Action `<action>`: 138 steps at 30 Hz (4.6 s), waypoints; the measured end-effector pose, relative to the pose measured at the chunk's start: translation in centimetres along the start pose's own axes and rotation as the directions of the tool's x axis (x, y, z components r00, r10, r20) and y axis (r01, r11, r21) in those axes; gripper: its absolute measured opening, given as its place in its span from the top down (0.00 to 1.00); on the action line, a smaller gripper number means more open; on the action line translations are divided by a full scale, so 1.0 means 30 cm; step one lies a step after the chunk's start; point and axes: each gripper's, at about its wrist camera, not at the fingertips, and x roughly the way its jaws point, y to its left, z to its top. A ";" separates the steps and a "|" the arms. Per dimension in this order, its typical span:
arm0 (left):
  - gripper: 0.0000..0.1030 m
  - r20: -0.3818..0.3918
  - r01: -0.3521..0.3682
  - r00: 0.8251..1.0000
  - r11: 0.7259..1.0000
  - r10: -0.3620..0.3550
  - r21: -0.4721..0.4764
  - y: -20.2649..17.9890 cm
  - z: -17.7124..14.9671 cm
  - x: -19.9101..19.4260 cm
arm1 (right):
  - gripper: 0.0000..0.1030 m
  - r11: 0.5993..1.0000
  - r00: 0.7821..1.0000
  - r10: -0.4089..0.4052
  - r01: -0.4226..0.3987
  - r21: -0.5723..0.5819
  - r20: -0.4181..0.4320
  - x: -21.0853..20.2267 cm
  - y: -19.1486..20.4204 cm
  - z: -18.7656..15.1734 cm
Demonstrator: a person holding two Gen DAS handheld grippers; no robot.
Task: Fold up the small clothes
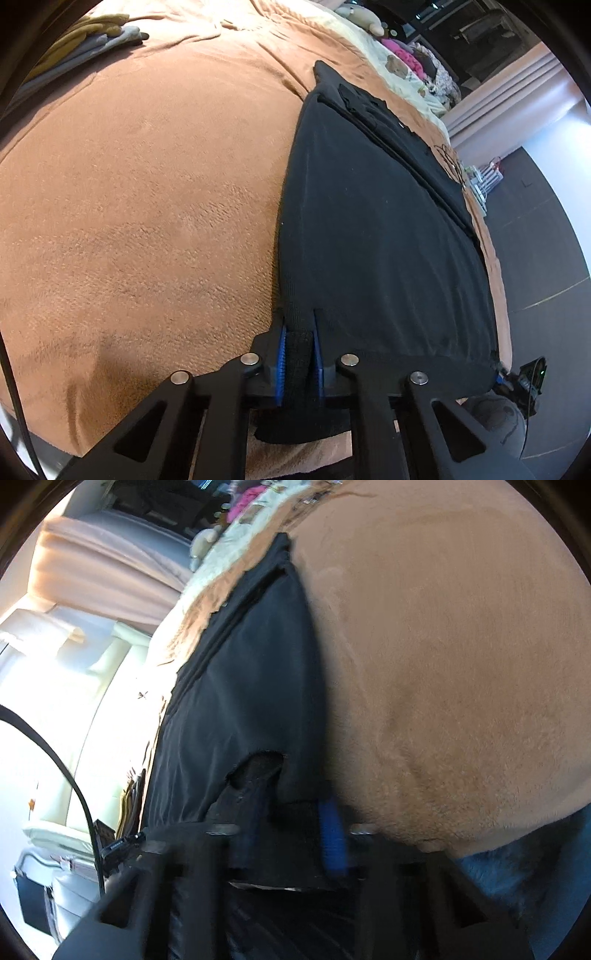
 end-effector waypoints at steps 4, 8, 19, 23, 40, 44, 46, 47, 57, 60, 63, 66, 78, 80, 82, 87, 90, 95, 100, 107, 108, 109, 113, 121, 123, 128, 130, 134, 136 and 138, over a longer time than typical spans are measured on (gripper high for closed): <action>0.90 0.052 0.028 0.998 1.000 -0.028 0.001 -0.022 0.006 -0.078 | 0.90 1.000 0.998 0.021 -0.020 -0.024 0.053 -0.055 0.034 -0.001; 0.91 0.110 0.075 0.991 0.997 -0.075 0.001 -0.041 0.016 -0.185 | 0.92 0.997 0.990 0.071 -0.066 -0.043 0.119 -0.157 0.086 0.003; 0.91 0.224 0.161 0.961 0.986 -0.164 0.031 -0.114 -0.010 -0.504 | 0.94 0.976 0.961 0.183 -0.154 -0.152 0.206 -0.419 0.239 -0.079; 0.91 0.257 0.187 0.947 0.981 -0.192 0.046 -0.137 -0.036 -0.623 | 0.94 0.962 0.944 0.234 -0.191 -0.196 0.231 -0.559 0.248 -0.146; 0.91 0.394 0.260 0.865 0.949 -0.311 0.179 -0.301 -0.131 -1.034 | 0.94 0.896 0.886 0.374 -0.270 -0.352 0.274 -0.758 0.249 -0.259; 0.91 0.402 0.240 0.865 0.951 -0.301 0.196 -0.340 -0.071 -1.048 | 0.94 0.892 0.884 0.373 -0.257 -0.373 0.281 -0.718 0.238 -0.211; 0.91 0.402 0.230 0.868 0.954 -0.291 0.193 -0.348 -0.028 -1.029 | 0.94 0.896 0.890 0.358 -0.242 -0.373 0.282 -0.686 0.235 -0.169; 0.91 0.402 0.226 0.870 0.955 -0.286 0.192 -0.352 -0.013 -1.021 | 0.94 0.898 0.894 0.349 -0.234 -0.372 0.282 -0.674 0.242 -0.165; 0.91 0.363 0.159 0.907 0.973 -0.211 0.168 -0.376 0.204 -0.848 | 0.94 0.926 0.929 0.253 -0.153 -0.344 0.270 -0.520 0.362 0.008; 0.91 0.355 0.140 0.915 0.977 -0.190 0.161 -0.374 0.266 -0.787 | 0.94 0.933 0.936 0.227 -0.130 -0.335 0.270 -0.469 0.403 0.073; 0.91 0.338 0.119 0.927 0.982 -0.164 0.150 -0.377 0.345 -0.715 | 0.94 0.939 0.941 0.206 -0.113 -0.325 0.267 -0.432 0.456 0.138; 0.91 0.323 0.090 0.937 0.986 -0.132 0.143 -0.378 0.413 -0.642 | 0.94 0.947 0.950 0.174 -0.090 -0.309 0.258 -0.370 0.493 0.202; 0.91 0.215 0.002 0.976 0.997 -0.019 0.080 -0.312 0.645 -0.268 | 0.93 0.974 0.983 0.023 0.019 -0.226 0.183 -0.071 0.590 0.421; 0.91 0.189 -0.009 0.982 0.998 -0.004 0.065 -0.293 0.677 -0.200 | 0.93 0.976 0.985 -0.006 0.043 -0.214 0.171 -0.023 0.593 0.444; 0.91 0.166 -0.022 0.986 0.998 0.013 0.056 -0.276 0.699 -0.136 | 0.93 0.979 0.987 -0.028 0.060 -0.196 0.158 0.023 0.591 0.467; 0.91 0.112 -0.052 0.993 0.998 0.047 0.042 -0.233 0.752 0.013 | 0.93 0.982 0.988 -0.086 0.106 -0.158 0.129 0.130 0.590 0.515; 0.90 0.091 -0.066 0.994 0.997 0.063 0.032 -0.213 0.784 0.084 | 0.93 0.982 0.987 -0.109 0.125 -0.145 0.117 0.184 0.592 0.547; 0.80 0.036 -0.108 0.994 0.994 0.107 0.013 -0.173 0.834 0.209 | 0.89 0.967 0.978 -0.194 0.204 -0.150 0.083 0.283 0.613 0.596; 0.39 0.042 -0.172 0.985 0.983 0.170 0.068 -0.156 0.857 0.236 | 0.42 0.935 0.957 -0.283 0.289 -0.206 0.055 0.345 0.658 0.609; 0.35 0.015 -0.270 0.962 0.939 0.274 0.212 -0.174 0.809 0.231 | 0.26 0.862 0.924 -0.377 0.376 -0.339 0.065 0.342 0.739 0.530; 0.33 0.007 -0.280 0.958 0.931 0.287 0.234 -0.182 0.798 0.236 | 0.24 0.852 0.919 -0.390 0.384 -0.355 0.059 0.344 0.744 0.520; 0.30 -0.002 -0.289 0.954 0.921 0.300 0.262 -0.192 0.782 0.242 | 0.23 0.840 0.913 -0.406 0.393 -0.374 0.049 0.344 0.759 0.505; 0.22 -0.044 -0.299 0.939 0.875 0.340 0.380 -0.232 0.708 0.277 | 0.21 0.792 0.888 -0.460 0.420 -0.444 0.019 0.360 0.795 0.464; 0.22 -0.105 -0.369 0.872 0.783 0.478 0.501 -0.212 0.619 0.370 | 0.21 0.706 0.814 -0.578 0.467 -0.532 -0.053 0.451 0.797 0.418; 0.22 -0.103 -0.379 0.864 0.771 0.493 0.511 -0.207 0.616 0.388 | 0.21 0.666 0.778 -0.627 0.503 -0.551 -0.048 0.489 0.784 0.414; 0.20 -0.057 -0.426 0.850 0.748 0.523 0.508 -0.201 0.656 0.430 | 0.21 0.616 0.739 -0.673 0.564 -0.550 0.004 0.551 0.774 0.448; 0.20 -0.041 -0.440 0.848 0.744 0.529 0.503 -0.198 0.680 0.450 | 0.21 0.602 0.726 -0.687 0.591 -0.537 0.030 0.566 0.778 0.477; 0.20 -0.001 -0.464 0.846 0.739 0.533 0.488 -0.197 0.743 0.489 | 0.21 0.594 0.718 -0.694 0.616 -0.518 0.059 0.628 0.774 0.544; 0.20 0.018 -0.475 0.847 0.740 0.532 0.476 -0.204 0.781 0.507 | 0.21 0.593 0.717 -0.693 0.626 -0.506 0.074 0.663 0.775 0.581; 0.20 0.037 -0.484 0.847 0.740 0.530 0.467 -0.212 0.817 0.524 | 0.21 0.592 0.717 -0.691 0.635 -0.496 0.093 0.690 0.782 0.606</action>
